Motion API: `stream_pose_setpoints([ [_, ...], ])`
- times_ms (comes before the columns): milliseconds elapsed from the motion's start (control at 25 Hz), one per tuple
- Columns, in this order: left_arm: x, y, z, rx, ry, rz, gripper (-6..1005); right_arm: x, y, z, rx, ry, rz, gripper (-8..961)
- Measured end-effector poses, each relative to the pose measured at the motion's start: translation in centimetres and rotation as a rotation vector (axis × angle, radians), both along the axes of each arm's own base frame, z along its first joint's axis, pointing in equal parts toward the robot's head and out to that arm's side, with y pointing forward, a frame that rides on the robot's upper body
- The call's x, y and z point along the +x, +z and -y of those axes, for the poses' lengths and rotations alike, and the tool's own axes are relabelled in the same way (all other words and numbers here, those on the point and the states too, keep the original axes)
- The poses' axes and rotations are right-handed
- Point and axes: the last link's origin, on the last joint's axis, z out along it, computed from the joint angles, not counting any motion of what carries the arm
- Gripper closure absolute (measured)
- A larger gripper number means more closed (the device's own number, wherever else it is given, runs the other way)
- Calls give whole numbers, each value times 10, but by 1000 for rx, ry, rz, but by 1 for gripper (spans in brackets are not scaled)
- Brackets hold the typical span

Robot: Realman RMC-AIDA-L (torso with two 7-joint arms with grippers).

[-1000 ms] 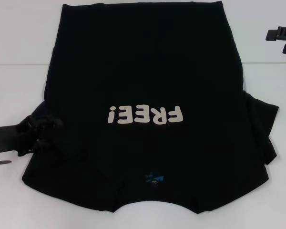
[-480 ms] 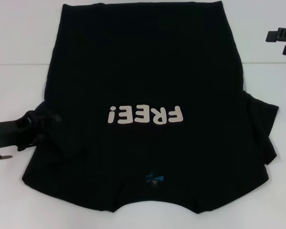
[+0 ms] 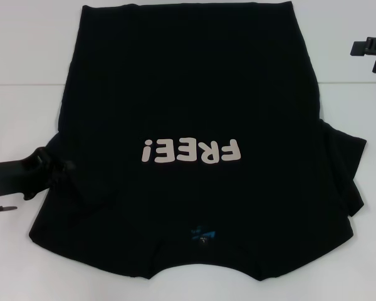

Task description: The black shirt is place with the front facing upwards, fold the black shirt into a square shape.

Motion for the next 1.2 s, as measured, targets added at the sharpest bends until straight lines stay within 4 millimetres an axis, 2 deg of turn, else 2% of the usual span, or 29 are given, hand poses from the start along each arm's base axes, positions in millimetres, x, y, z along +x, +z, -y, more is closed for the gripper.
stream_pose_setpoints([
  [40,0,0,0,-1,-1,-3,865,0,0,0,0,0,0,39],
  [400,8,3,-8,-17,-59,-56,974,1,0,0,0,-2,-1,38],
  [720,50,4,-46,-160,-282,-341,997,0,0,0,-2,-1,-2,43],
  [880,70,3,-62,-192,-349,-429,997,0,-1,1,-6,-5,-3,46],
  [1200,114,-11,-77,-244,-536,-579,992,4,-2,1,-7,-18,-6,52],
])
